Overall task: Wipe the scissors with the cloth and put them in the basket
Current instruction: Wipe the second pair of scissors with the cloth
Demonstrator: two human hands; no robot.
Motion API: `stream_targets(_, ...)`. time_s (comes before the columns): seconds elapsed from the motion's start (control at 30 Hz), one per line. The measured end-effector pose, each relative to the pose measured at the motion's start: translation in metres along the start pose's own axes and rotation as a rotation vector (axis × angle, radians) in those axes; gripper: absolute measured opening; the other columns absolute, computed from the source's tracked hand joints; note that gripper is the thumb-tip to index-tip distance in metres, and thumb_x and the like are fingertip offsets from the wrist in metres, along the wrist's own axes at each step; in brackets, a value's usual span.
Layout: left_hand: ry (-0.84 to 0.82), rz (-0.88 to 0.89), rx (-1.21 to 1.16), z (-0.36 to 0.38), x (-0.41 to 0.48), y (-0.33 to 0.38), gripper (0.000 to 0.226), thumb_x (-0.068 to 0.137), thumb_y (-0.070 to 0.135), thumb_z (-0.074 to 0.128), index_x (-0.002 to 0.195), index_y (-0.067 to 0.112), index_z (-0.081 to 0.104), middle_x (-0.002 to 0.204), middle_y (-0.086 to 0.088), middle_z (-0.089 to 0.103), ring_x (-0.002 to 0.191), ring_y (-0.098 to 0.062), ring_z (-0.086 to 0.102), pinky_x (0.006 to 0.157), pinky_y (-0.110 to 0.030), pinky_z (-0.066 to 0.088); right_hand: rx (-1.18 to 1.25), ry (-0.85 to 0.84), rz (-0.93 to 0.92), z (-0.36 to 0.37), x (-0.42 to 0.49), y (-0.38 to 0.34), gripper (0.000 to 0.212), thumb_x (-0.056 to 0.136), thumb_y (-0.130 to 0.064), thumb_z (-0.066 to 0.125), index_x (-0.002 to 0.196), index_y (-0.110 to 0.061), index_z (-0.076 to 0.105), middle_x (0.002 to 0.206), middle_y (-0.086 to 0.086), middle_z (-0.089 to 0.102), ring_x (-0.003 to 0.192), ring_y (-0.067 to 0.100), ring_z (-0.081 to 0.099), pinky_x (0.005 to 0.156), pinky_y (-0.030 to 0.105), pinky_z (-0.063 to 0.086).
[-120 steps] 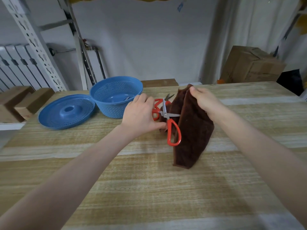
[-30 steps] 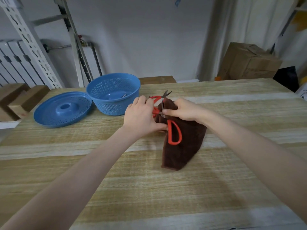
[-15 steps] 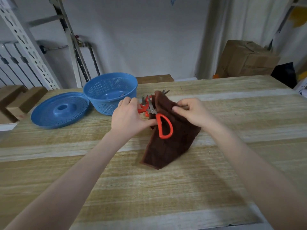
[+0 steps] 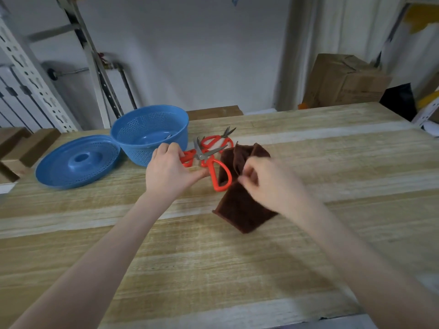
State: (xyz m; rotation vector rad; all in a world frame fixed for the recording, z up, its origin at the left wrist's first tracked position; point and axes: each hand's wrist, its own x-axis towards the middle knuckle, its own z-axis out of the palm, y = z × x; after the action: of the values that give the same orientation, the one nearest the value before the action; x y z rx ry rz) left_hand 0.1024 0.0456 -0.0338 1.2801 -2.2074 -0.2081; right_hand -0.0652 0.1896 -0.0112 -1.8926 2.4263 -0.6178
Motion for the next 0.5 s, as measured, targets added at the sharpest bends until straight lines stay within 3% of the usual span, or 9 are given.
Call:
stream_targets(0.07,0.004,-0.006,-0.007,0.001,0.000,-0.001,0.068,0.054,0.078,0.064,0.081,0.018,0.048,0.090,0.002,0.050,0.088,-0.016,0.045,0.070,-0.031,0.041,-0.068,-0.165,-0.036,0.009,-0.018,-0.016,0.049,0.078,-0.066,0.060,0.101,-0.023,0.057,0.099,-0.006,0.062,0.092,0.018,0.062,0.074,0.032,0.050)
stream_targets(0.13,0.010,-0.001,0.001,0.003,-0.001,-0.001,0.069,0.054,0.079,0.063,0.081,0.018,0.049,0.090,0.001,0.051,0.089,-0.018,0.048,0.070,-0.033,0.044,-0.203,-0.203,-0.039,0.019,-0.031,-0.028,0.070,0.072,-0.073,0.062,0.113,-0.017,0.051,0.108,-0.001,0.055,0.098,0.020,0.058,0.074,0.034,0.049)
stream_targets(0.17,0.011,0.001,0.004,0.003,-0.002,-0.001,0.070,0.053,0.080,0.061,0.082,0.017,0.049,0.090,0.001,0.051,0.089,-0.018,0.048,0.070,-0.033,0.045,-0.250,-0.179,-0.043,0.025,-0.035,-0.030,0.067,0.076,-0.067,0.062,0.116,-0.015,0.049,0.111,0.001,0.053,0.101,0.021,0.057,0.073,0.034,0.048)
stream_targets(0.27,0.015,0.007,-0.010,0.000,-0.005,0.001,0.074,0.051,0.082,0.057,0.083,0.015,0.051,0.091,0.000,0.052,0.089,-0.018,0.048,0.071,-0.033,0.044,-0.163,-0.060,0.016,0.031,-0.031,-0.022,0.022,0.091,-0.035,0.053,0.099,-0.015,0.054,0.104,0.005,0.062,0.096,0.028,0.063,0.067,0.032,0.042)
stream_targets(0.33,0.036,0.016,-0.021,-0.001,-0.009,0.003,0.074,0.050,0.082,0.058,0.082,0.016,0.050,0.091,0.000,0.052,0.088,-0.018,0.047,0.071,-0.032,0.042,0.125,0.053,0.179,0.029,-0.023,-0.005,0.016,0.094,-0.027,0.052,0.086,-0.014,0.058,0.088,0.006,0.067,0.086,0.030,0.065,0.070,0.034,0.047)
stream_targets(0.43,0.042,0.042,-0.006,0.003,-0.017,0.008,0.071,0.051,0.079,0.061,0.082,0.016,0.047,0.090,0.001,0.048,0.087,-0.017,0.044,0.071,-0.030,0.040,1.030,0.239,0.506,0.018,-0.015,0.003,0.020,0.097,-0.017,0.054,0.082,-0.019,0.068,0.084,0.001,0.073,0.088,0.021,0.069,0.083,0.040,0.056)
stream_targets(0.5,0.043,0.078,0.003,0.009,-0.022,0.013,0.072,0.052,0.079,0.058,0.083,0.015,0.047,0.090,0.000,0.048,0.087,-0.020,0.045,0.071,-0.033,0.044,1.597,0.210,0.661,0.016,-0.012,-0.003,0.019,0.099,-0.014,0.051,0.093,-0.015,0.069,0.090,0.004,0.075,0.093,0.020,0.070,0.083,0.037,0.057)
